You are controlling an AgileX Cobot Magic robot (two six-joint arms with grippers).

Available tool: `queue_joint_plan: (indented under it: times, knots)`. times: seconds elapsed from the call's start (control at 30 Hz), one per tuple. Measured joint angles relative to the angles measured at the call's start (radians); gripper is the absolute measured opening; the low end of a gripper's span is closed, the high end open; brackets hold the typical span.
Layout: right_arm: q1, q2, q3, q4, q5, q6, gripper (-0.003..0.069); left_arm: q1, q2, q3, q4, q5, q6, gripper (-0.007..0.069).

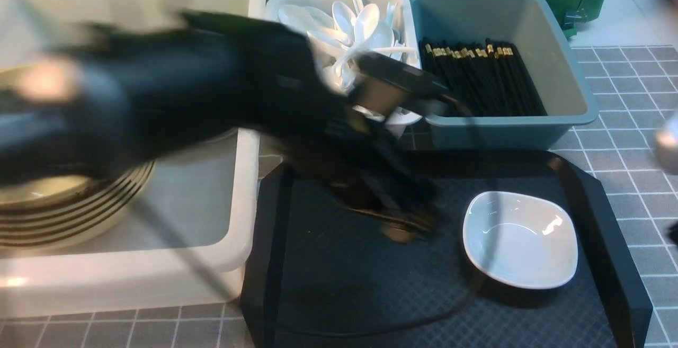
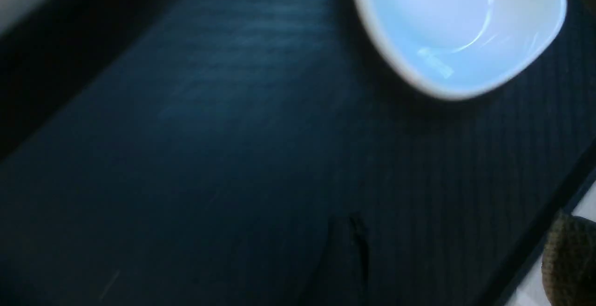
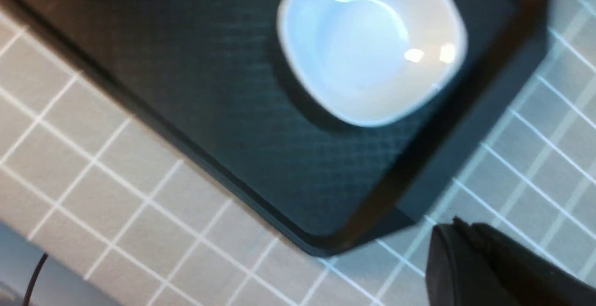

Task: On grey table put chopsticks spoon bowls plates into blue grey white boxes.
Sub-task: 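Grasp the small white bowl on the black tray by its rim with the left gripper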

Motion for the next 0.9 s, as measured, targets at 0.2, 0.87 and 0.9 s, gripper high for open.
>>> queue_joint_plan:
  times: [0.2,0.87,0.9]
  knots:
    - [-0.057,-0.138,0.041,-0.008,0.007,0.011,0.0045,-0.032,0.300,-0.264,0.000,-0.011,-0.017,0.0477]
    - [-0.058,-0.222,0.166,0.007,-0.032,0.011,0.0045,-0.023,0.631,-0.743,0.017,0.222,-0.052,0.0059]
    - [-0.058,-0.217,0.166,0.012,-0.062,0.011,0.0045,-0.023,0.617,-0.761,0.024,0.248,-0.041,0.0037]
